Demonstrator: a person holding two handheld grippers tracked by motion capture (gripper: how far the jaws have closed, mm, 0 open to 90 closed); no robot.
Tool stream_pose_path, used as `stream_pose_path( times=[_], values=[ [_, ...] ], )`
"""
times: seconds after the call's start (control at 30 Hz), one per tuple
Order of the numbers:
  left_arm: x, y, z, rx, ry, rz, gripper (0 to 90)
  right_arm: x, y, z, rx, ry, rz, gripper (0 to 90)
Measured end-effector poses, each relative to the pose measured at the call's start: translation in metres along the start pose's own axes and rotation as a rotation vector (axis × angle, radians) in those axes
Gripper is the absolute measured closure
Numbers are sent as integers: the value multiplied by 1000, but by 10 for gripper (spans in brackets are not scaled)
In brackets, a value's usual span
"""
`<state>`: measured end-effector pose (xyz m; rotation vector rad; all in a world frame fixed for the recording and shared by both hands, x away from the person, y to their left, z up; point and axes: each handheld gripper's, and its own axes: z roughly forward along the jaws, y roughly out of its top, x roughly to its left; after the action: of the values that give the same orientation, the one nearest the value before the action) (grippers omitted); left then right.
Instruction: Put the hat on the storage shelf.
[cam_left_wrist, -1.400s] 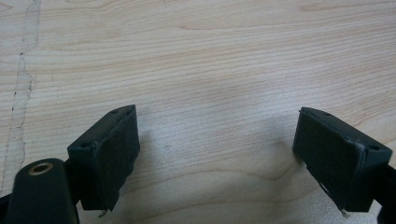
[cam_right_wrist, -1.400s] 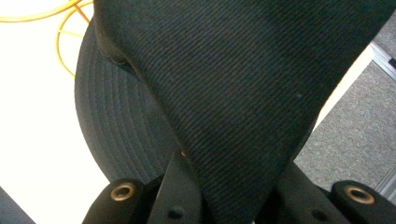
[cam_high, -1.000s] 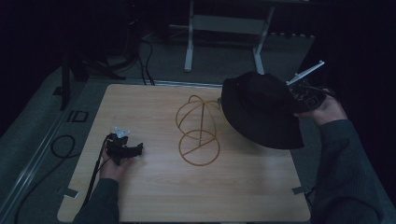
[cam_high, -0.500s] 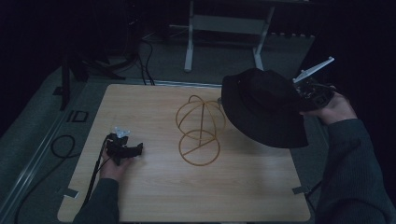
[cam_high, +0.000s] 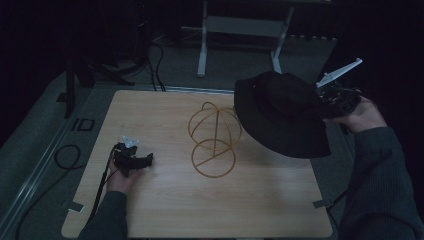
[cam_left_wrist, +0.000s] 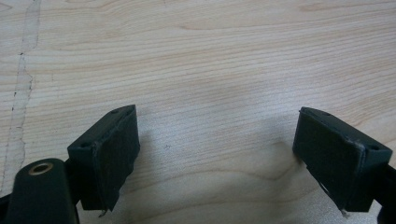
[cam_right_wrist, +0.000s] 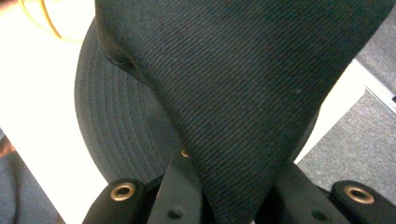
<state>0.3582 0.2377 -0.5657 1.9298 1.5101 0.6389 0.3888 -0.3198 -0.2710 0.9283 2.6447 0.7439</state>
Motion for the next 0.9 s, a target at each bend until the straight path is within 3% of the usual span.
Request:
stream_pose_path(
  times=[0.9],
  values=[
    [0,0,0,0,0,0,148,10,6,-17,-49,62,-72,871]
  ],
)
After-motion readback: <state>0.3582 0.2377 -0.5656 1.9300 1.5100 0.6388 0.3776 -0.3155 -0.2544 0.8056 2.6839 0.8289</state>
